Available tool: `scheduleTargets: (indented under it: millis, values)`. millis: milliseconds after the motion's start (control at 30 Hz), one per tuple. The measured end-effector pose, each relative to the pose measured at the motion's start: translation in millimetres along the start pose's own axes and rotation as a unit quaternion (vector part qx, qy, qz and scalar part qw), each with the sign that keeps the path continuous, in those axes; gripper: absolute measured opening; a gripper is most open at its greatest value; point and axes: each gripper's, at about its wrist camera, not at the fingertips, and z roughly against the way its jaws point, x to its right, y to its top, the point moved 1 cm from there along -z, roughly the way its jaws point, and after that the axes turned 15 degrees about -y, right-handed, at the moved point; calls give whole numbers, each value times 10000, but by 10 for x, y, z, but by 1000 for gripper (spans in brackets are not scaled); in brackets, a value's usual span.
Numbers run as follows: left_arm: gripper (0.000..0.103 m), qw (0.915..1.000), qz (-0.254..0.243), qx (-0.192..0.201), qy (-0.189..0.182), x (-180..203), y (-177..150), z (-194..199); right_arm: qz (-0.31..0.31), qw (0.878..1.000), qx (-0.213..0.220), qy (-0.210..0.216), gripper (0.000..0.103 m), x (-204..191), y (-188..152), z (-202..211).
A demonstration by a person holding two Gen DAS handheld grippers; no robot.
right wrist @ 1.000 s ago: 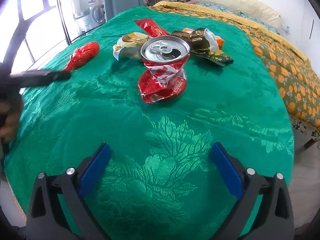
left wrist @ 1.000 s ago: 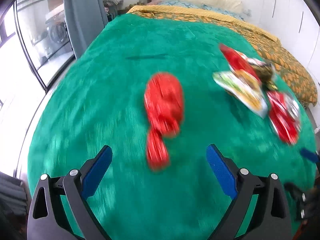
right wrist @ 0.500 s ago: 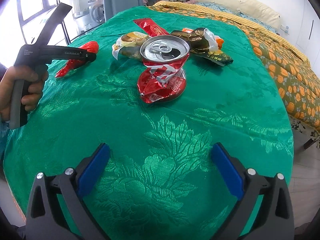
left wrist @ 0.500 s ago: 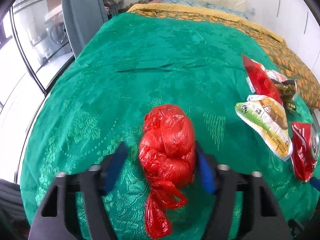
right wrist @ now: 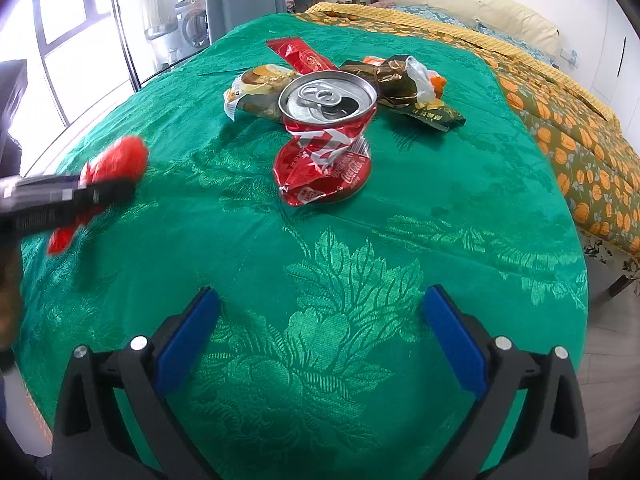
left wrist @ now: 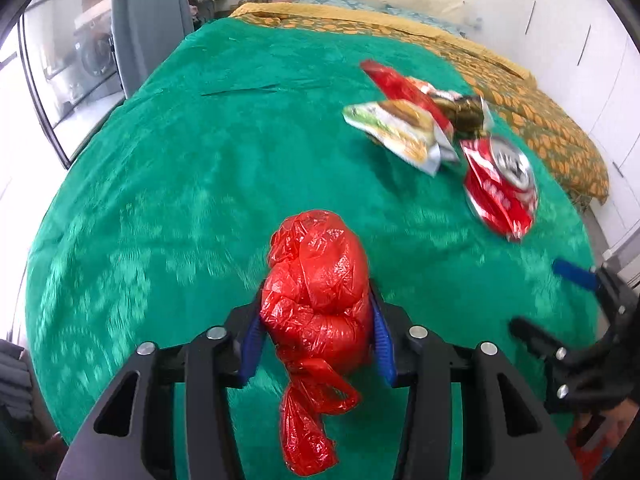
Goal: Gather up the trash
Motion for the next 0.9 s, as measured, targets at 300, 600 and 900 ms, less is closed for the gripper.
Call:
scheduleTargets:
  millis: [300,600,900]
  values:
    - [86,9997,-15,48,233,-32,-42,-84,-98,9998,-147,85,98,33,40,5]
    - [95,9992,35,-12,391,-36,-36,-122,-447,9985,-264,-184,98,-197,680,-368]
    - [96,9992,37,-10,390,-28,-40,-129,-328,9989,-71,-312,61,-72,665,-355]
